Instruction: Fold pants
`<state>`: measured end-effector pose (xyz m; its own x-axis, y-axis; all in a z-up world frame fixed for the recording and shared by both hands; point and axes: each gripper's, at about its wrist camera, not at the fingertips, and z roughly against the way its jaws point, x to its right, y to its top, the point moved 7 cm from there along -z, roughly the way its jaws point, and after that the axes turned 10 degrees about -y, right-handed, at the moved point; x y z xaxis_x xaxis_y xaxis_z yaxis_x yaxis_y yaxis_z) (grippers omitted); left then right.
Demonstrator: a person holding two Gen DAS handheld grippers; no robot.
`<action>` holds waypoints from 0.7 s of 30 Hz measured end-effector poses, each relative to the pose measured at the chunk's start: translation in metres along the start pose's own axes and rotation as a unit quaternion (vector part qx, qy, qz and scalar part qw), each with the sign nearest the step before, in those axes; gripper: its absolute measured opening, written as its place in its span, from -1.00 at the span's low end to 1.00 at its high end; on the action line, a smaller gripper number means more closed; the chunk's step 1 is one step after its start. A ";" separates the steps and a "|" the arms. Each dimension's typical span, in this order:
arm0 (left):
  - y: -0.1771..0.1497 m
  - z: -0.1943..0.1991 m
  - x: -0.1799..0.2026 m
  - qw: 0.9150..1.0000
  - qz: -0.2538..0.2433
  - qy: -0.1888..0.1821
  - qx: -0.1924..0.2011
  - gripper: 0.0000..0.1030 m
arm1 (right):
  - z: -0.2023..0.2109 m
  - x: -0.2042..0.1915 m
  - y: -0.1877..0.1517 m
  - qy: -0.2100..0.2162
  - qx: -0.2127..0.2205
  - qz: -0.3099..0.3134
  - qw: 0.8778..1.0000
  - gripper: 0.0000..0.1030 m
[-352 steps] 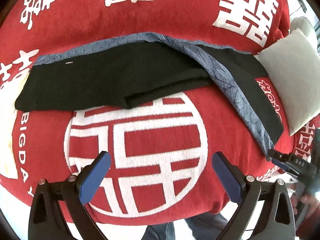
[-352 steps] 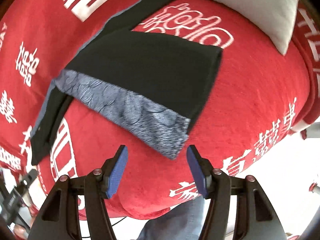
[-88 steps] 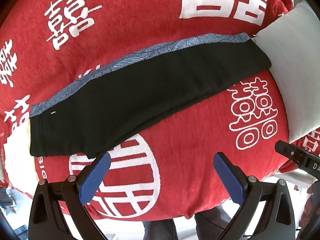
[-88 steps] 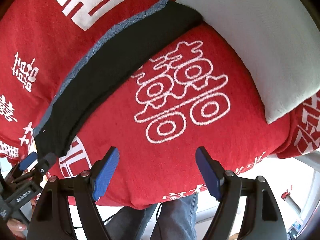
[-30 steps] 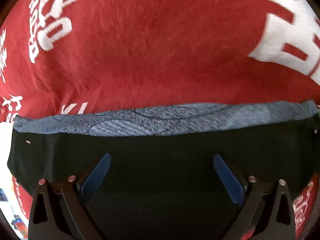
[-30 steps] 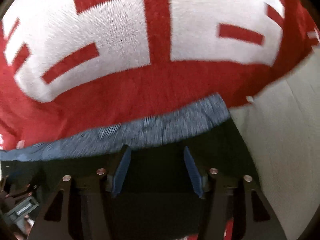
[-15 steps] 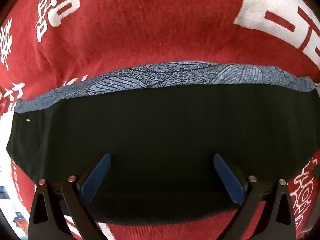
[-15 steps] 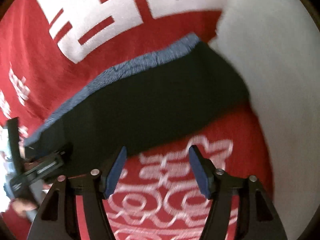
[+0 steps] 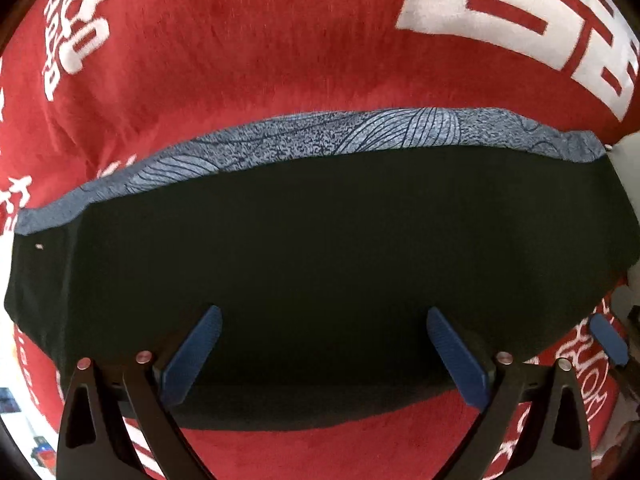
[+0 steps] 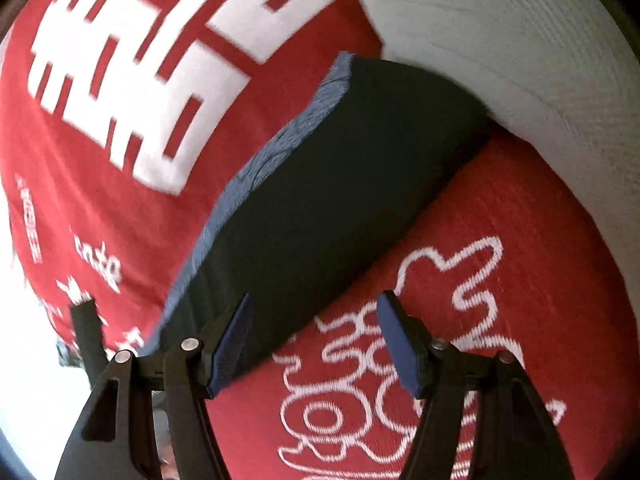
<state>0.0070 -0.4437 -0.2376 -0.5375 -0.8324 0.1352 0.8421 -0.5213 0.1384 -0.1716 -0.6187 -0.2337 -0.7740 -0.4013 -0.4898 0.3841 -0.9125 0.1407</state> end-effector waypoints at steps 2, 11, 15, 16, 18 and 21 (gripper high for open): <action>0.000 -0.002 -0.002 1.000 0.010 -0.008 -0.004 1.00 | 0.002 0.004 0.004 0.014 0.003 -0.021 1.000 0.33; 0.002 -0.003 -0.005 1.000 0.001 -0.018 0.000 1.00 | 0.015 0.015 0.018 0.042 0.046 -0.027 0.998 0.33; 0.005 -0.005 -0.012 1.000 -0.003 -0.019 0.002 1.00 | 0.007 0.003 0.032 0.039 0.072 -0.007 0.997 0.36; 0.003 -0.006 -0.007 1.000 -0.004 -0.019 0.002 1.00 | 0.005 -0.001 0.034 0.039 0.075 -0.002 0.996 0.36; 0.000 -0.006 0.003 1.000 -0.007 -0.019 0.004 1.00 | 0.001 -0.006 0.038 0.038 0.073 0.003 0.997 0.36; 0.000 -0.005 0.004 1.000 -0.010 -0.021 0.006 1.00 | -0.002 -0.008 0.043 0.038 0.055 -0.005 0.998 0.32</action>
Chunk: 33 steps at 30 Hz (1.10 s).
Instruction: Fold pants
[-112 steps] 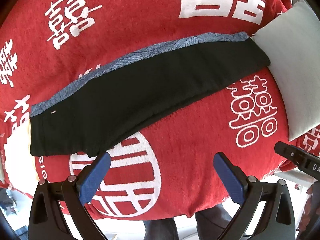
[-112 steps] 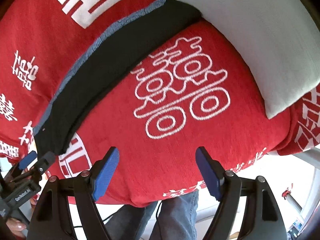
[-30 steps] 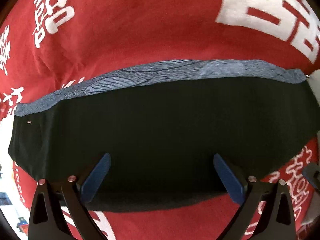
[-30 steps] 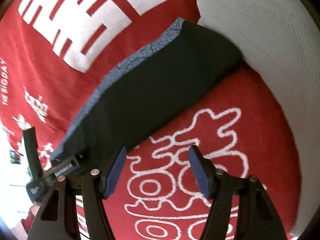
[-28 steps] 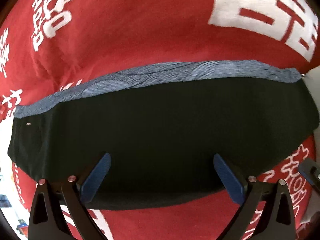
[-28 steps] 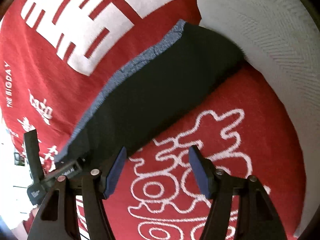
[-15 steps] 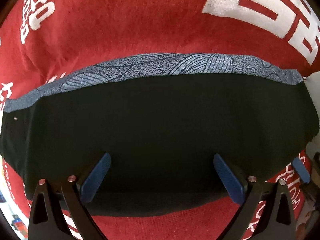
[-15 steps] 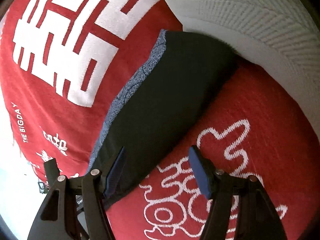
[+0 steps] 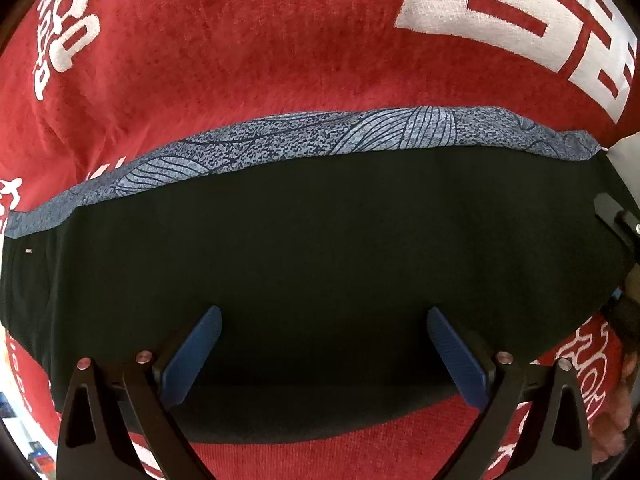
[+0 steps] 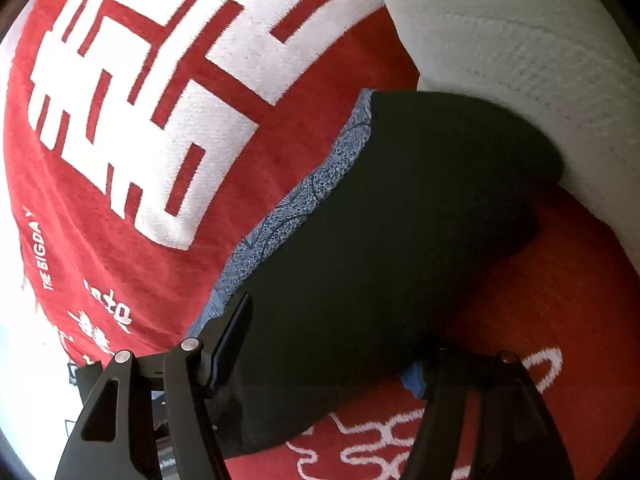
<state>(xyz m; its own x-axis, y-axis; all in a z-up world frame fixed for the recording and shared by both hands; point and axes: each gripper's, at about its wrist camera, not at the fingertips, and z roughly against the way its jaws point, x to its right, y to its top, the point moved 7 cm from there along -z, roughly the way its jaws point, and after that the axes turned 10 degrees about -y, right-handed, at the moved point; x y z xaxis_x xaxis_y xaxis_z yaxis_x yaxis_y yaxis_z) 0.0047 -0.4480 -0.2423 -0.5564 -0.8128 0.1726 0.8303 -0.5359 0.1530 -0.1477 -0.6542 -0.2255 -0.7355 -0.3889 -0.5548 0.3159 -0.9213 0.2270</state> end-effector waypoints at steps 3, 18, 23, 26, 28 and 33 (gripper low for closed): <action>0.001 0.004 0.010 1.000 -0.009 0.008 -0.002 1.00 | -0.003 0.008 0.004 -0.035 -0.031 -0.020 0.999 -0.50; 0.012 -0.002 0.057 0.996 -0.060 -0.005 0.065 0.71 | 0.043 -0.064 0.001 -0.067 0.006 0.133 0.989 -0.76; 0.013 0.005 0.050 0.996 -0.057 -0.047 0.047 0.71 | 0.050 -0.104 -0.010 -0.091 0.026 0.197 0.976 -0.76; 0.010 0.022 0.026 0.996 -0.033 -0.077 0.039 0.71 | 0.057 -0.133 -0.021 -0.118 0.041 0.250 0.960 -0.76; 0.006 0.042 -0.001 0.995 -0.013 -0.087 0.046 0.71 | 0.058 -0.152 -0.030 -0.136 0.048 0.285 0.948 -0.76; -0.007 0.085 -0.086 0.996 0.013 -0.064 0.063 0.71 | 0.047 -0.208 -0.075 -0.173 0.064 0.373 0.909 -0.76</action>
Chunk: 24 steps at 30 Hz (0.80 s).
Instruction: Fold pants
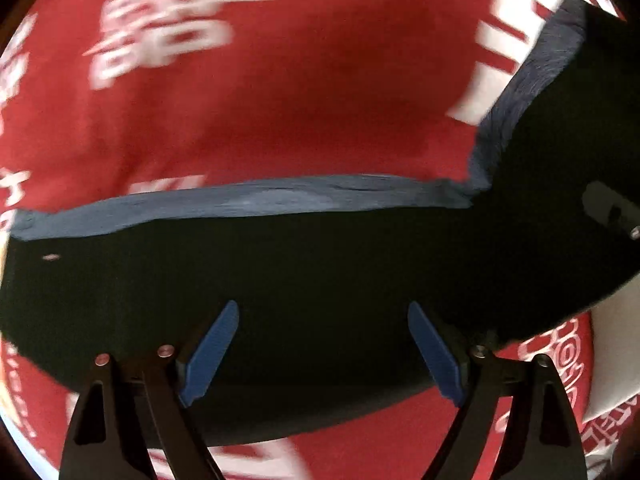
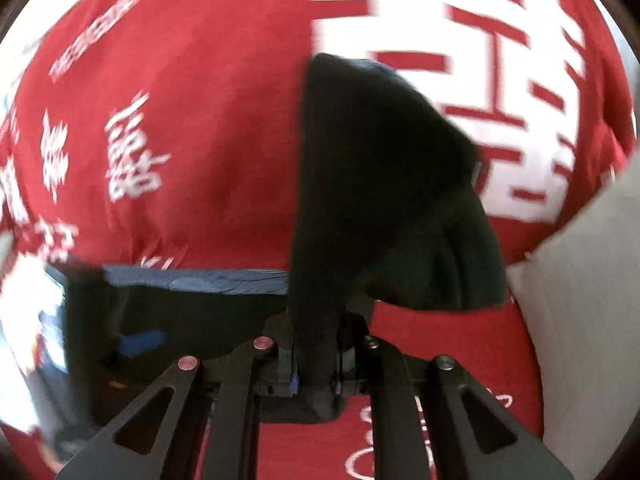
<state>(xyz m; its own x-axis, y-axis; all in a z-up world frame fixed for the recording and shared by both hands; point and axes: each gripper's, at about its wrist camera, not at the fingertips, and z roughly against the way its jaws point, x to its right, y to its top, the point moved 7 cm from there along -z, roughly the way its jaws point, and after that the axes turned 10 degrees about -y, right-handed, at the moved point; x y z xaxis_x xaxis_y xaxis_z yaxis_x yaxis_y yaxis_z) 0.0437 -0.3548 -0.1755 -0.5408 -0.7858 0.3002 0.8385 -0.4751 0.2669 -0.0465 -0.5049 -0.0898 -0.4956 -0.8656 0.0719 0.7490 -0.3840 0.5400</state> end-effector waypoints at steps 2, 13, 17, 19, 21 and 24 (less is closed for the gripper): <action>-0.009 0.016 -0.030 1.000 0.012 0.014 0.002 0.71 | -0.001 -0.037 -0.001 -0.013 0.002 0.038 0.999 -0.75; -0.042 0.054 -0.185 0.992 0.072 0.103 -0.012 0.71 | -0.067 -0.202 -0.090 -0.164 -0.028 0.293 0.942 -0.53; -0.037 0.042 -0.191 0.993 0.075 0.087 -0.011 0.71 | -0.054 -0.220 -0.110 -0.196 -0.009 0.350 0.916 -0.29; -0.036 0.044 -0.200 0.994 0.075 0.076 -0.010 0.71 | -0.035 -0.226 -0.116 -0.166 -0.003 0.356 0.920 -0.05; -0.030 0.041 -0.195 0.996 0.066 0.051 -0.011 0.71 | -0.016 -0.221 -0.118 -0.128 -0.012 0.335 0.933 -0.02; -0.018 0.041 -0.168 0.999 0.044 0.006 -0.011 0.71 | 0.004 -0.199 -0.113 -0.071 -0.043 0.253 0.964 0.08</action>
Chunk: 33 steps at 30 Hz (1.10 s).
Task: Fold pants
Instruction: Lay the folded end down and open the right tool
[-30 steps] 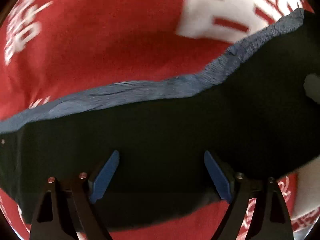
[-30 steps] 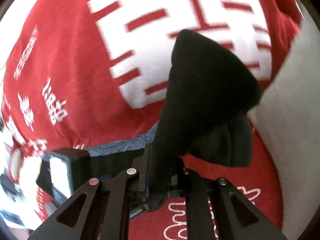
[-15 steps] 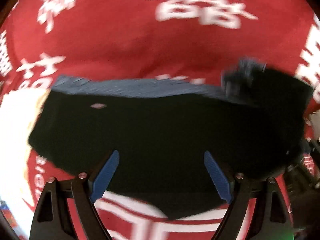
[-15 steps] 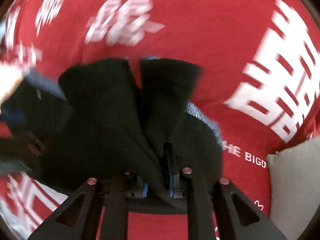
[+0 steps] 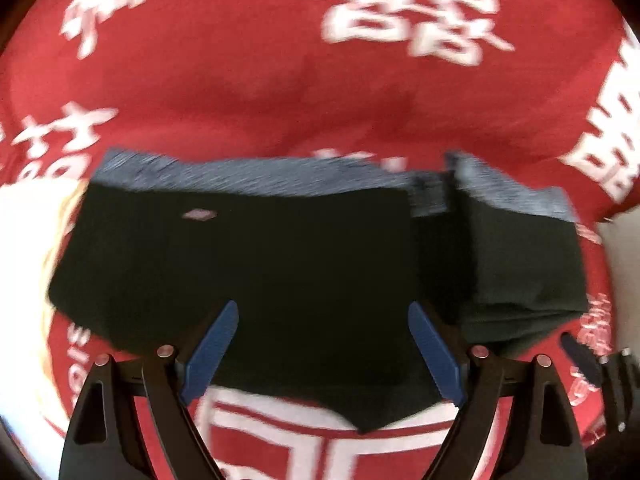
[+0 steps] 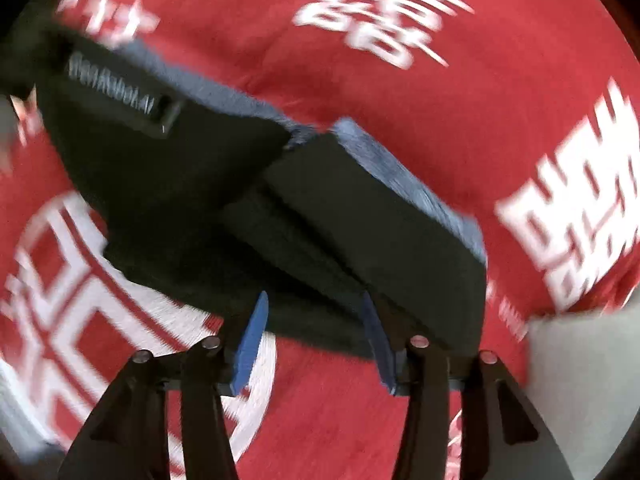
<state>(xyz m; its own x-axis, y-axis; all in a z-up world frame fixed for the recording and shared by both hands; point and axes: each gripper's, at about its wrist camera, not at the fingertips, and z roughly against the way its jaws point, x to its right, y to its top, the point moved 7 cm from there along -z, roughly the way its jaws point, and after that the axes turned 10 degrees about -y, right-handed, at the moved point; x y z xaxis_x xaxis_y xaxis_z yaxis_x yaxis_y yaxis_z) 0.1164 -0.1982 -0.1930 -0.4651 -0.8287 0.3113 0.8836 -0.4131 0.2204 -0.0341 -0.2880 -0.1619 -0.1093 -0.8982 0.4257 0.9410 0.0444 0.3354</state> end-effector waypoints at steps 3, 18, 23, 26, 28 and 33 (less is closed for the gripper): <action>0.010 -0.011 0.042 0.997 -0.034 -0.061 -0.018 0.71 | 0.003 0.034 -0.012 0.053 -0.027 -0.082 0.995 0.08; 0.010 -0.054 0.091 0.990 -0.077 -0.091 -0.077 -0.76 | -0.021 0.088 -0.059 0.108 -0.106 -0.230 0.961 -0.49; -0.015 -0.033 0.090 0.989 -0.095 -0.086 -0.079 -0.89 | -0.014 0.094 -0.064 0.116 -0.109 -0.235 0.959 -0.49; -0.036 -0.050 0.082 0.989 -0.086 -0.070 -0.094 -0.89 | -0.017 0.090 -0.071 0.124 -0.121 -0.233 0.957 -0.49; -0.039 -0.048 0.082 0.992 -0.089 -0.063 -0.070 -0.89 | -0.020 0.089 -0.074 0.129 -0.128 -0.232 0.956 -0.49; -0.035 -0.025 0.075 0.997 -0.065 -0.030 -0.037 0.18 | -0.022 0.100 -0.077 0.152 -0.131 -0.259 0.945 -0.49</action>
<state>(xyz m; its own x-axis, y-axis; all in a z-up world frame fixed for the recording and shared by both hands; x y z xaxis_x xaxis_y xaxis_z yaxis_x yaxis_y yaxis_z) 0.0517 -0.2553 -0.2010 -0.5765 -0.7434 0.3391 0.8161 -0.5445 0.1938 -0.1109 -0.3906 -0.1638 -0.5172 -0.8558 -0.0125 0.8379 -0.5093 0.1964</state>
